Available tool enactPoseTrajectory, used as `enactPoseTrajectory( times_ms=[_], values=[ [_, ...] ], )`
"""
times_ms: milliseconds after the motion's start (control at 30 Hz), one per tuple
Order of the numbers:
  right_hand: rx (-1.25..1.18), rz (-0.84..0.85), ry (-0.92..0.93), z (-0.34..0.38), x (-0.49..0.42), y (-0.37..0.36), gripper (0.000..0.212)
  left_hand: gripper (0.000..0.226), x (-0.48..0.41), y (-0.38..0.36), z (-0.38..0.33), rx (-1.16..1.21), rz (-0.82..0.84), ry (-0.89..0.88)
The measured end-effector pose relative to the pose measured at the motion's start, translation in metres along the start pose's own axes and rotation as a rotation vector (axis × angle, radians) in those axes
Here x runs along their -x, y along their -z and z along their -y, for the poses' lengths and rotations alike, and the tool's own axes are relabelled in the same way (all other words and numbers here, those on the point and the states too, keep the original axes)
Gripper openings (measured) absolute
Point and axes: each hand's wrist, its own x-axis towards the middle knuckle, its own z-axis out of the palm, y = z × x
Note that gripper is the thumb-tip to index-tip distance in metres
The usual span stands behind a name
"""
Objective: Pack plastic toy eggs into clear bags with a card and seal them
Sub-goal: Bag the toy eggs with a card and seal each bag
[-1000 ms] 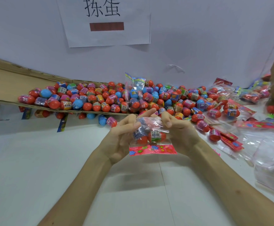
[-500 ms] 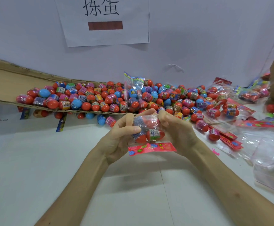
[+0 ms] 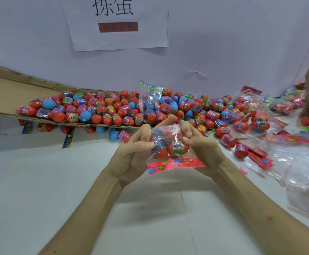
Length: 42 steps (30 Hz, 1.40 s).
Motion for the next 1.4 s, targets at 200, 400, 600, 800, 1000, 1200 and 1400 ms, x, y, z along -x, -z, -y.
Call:
enactPoseTrajectory(
  times_ms=[200,400,600,800,1000,1200,1400],
  values=[
    [-0.061,-0.035,0.002,-0.001,0.002,-0.003,0.025,0.029,-0.002,0.000,-0.002,0.076,0.063,-0.021],
    [-0.115,0.025,0.039,-0.003,-0.001,0.004,0.062,0.093,-0.003,-0.001,-0.004,0.079,-0.059,0.013],
    [-0.018,-0.091,-0.007,-0.001,-0.004,0.006,0.080,0.085,-0.008,0.002,-0.003,-0.036,-0.228,0.005],
    [0.472,-0.416,0.116,-0.012,-0.010,-0.004,0.063,0.057,-0.012,0.005,0.005,-0.124,-0.287,-0.045],
    [0.311,-0.271,0.041,-0.006,-0.007,0.001,0.051,0.053,-0.013,0.007,0.007,-0.055,-0.367,-0.059],
    [0.603,-0.448,0.131,-0.004,-0.010,0.002,0.073,0.039,-0.015,0.009,0.007,-0.333,-0.502,-0.129],
    [0.954,-0.481,0.296,-0.005,-0.007,0.000,0.032,0.031,-0.014,0.010,0.006,-0.543,-0.493,-0.117]
  ],
)
